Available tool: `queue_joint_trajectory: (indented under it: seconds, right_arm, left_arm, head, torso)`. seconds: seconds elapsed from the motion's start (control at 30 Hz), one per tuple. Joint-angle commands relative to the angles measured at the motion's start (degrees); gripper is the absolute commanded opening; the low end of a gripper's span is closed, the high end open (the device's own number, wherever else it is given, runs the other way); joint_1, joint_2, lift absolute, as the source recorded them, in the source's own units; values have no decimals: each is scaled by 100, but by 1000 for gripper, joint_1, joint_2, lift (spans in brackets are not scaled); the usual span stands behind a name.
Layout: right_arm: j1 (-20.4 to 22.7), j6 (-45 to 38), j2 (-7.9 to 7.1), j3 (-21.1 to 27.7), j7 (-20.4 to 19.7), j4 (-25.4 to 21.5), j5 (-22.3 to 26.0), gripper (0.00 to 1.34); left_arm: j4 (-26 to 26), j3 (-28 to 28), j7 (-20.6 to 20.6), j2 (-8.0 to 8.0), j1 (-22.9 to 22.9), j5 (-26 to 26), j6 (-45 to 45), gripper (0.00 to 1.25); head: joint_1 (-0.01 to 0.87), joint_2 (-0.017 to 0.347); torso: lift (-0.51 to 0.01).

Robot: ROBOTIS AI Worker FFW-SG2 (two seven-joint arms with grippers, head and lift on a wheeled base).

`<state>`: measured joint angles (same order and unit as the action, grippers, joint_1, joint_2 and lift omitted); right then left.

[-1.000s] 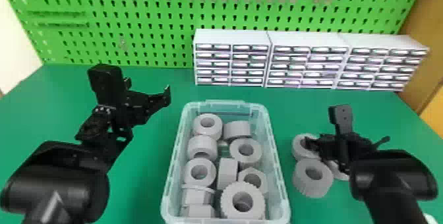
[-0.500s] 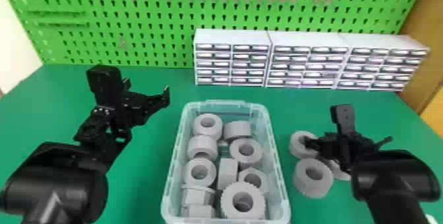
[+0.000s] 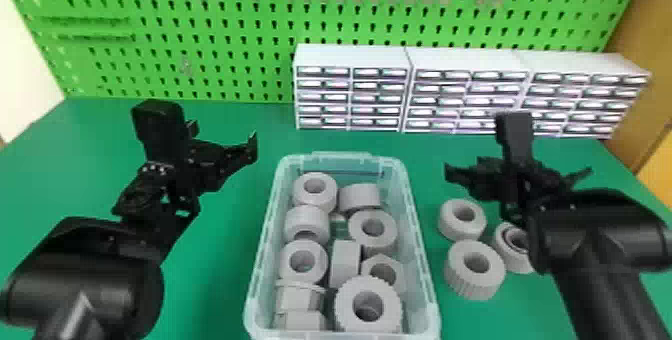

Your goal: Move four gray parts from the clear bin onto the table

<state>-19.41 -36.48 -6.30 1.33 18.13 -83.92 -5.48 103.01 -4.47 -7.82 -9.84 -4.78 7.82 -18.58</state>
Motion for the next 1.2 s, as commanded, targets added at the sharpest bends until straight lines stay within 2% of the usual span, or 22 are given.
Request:
queue_joint_trajectory:
  seconds: [0.0,0.13,0.27,0.43,0.63,0.83,1.17]
  right_arm:
    - [16,-580,-37,-546,-266,-881,443,833]
    - [-10,-966,-73,-942,-539,-1399,874,833]
    - [-54,-1133,-117,-1320,-723,-1689,1260,833]
    - [-36,-1221,-64,-1654,-846,-1918,1357,830]
    - [104,-1502,-2,-1794,-1022,-2190,1577,830]
    - [218,-1889,-73,-1944,-1260,-2595,1700,830]
    - [298,-2276,-143,-2040,-1374,-2797,1999,830]
  left_arm:
    - [0,8,0,0,-14,-8,3,1126]
    - [0,-1,0,0,-14,-17,-6,1126]
    - [0,-1,0,0,-14,-26,-6,1126]
    - [0,-18,0,0,-32,-26,-6,1126]
    - [0,-1,0,0,-32,-17,3,1126]
    - [0,17,0,0,-23,-26,-6,1128]
    - [0,52,-35,0,-23,-8,-6,1126]
  head:
    - [678,34]
    - [678,34]
    - [678,34]
    - [678,34]
    - [678,34]
    - [678,34]
    - [678,34]
  torso:
    - [-50]
    - [-50]
    - [-50]
    - [-50]
    - [-50]
    - [-50]
    - [-50]
